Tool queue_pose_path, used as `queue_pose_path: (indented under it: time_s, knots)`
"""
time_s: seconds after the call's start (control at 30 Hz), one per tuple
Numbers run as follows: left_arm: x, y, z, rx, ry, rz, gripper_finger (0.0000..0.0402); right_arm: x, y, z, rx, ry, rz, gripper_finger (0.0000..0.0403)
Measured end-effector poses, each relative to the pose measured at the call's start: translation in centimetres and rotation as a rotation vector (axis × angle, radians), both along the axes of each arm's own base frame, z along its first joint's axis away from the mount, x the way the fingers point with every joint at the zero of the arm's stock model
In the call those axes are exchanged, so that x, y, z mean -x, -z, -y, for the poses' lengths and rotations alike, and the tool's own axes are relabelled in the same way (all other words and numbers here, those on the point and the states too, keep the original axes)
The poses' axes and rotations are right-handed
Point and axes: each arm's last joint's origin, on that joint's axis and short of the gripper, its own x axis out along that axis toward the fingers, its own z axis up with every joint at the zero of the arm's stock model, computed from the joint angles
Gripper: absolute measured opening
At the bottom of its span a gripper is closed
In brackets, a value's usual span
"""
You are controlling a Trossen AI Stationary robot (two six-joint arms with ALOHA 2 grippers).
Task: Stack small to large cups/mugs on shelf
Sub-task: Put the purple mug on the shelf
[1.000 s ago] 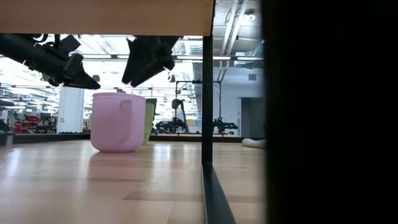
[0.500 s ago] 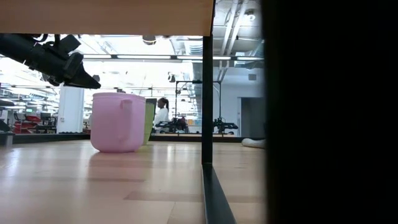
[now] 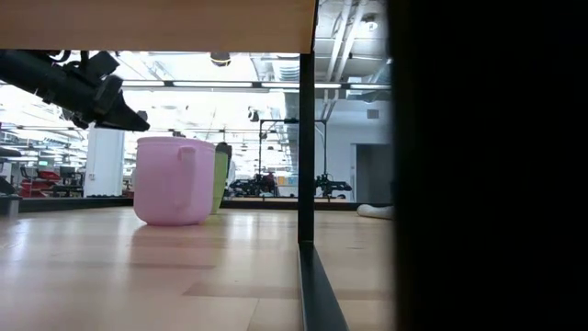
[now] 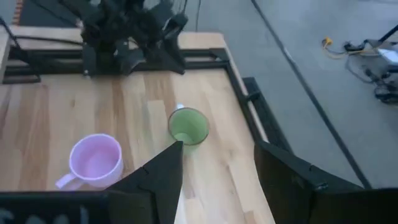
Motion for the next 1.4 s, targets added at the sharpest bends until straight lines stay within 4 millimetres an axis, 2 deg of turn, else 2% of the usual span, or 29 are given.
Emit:
queue_pose_path:
  time_s: [0.2, 0.4, 0.5, 0.63, 0.77, 0.97, 1.2, 1.3, 1.4]
  knots:
    - [-0.1, -0.1, 0.1, 0.01, 0.052, 0.018, 0.0078, 3.5, -1.7, -0.9, 0.036, 0.114, -0.02, 0.0216]
    - [-0.4, -1.1, 0.1, -0.051, 0.122, 0.106, 0.0078, 6.8, -3.9, -3.8, 0.062, 0.115, 0.044, 0.0216]
    - [-0.5, -1.5, 0.1, -0.063, 0.126, 0.159, 0.0078, 8.2, -4.0, -5.5, 0.104, 0.129, 0.051, 0.0216]
    - [-0.5, -1.6, 0.1, -0.004, 0.109, 0.219, 0.0078, 10.7, -3.0, -7.6, 0.161, 0.224, 0.067, 0.0216]
    - [-0.5, -1.6, 0.1, 0.006, 0.106, 0.23, 0.0078, 13.7, -0.8, -9.3, 0.213, 0.286, 0.105, 0.0216]
    - [-0.7, -1.7, 0.4, 0.006, 0.23, 0.237, 0.0078, 17.9, 4.5, -10.5, 0.262, 0.314, 0.19, 0.0216]
    - [-0.8, -2.2, 0.5, -0.017, 0.293, 0.27, 0.0078, 22.3, 10.8, -9.5, 0.204, 0.331, 0.303, 0.0216]
    - [-0.8, -2.3, 0.5, -0.034, 0.295, 0.272, 0.0078, 24.2, 12.8, -8.7, 0.15, 0.332, 0.35, 0.0216]
    - [-0.8, -2.3, 0.5, -0.056, 0.299, 0.262, 0.0078, 25.6, 14.1, -7.7, 0.124, 0.356, 0.416, 0.0216]
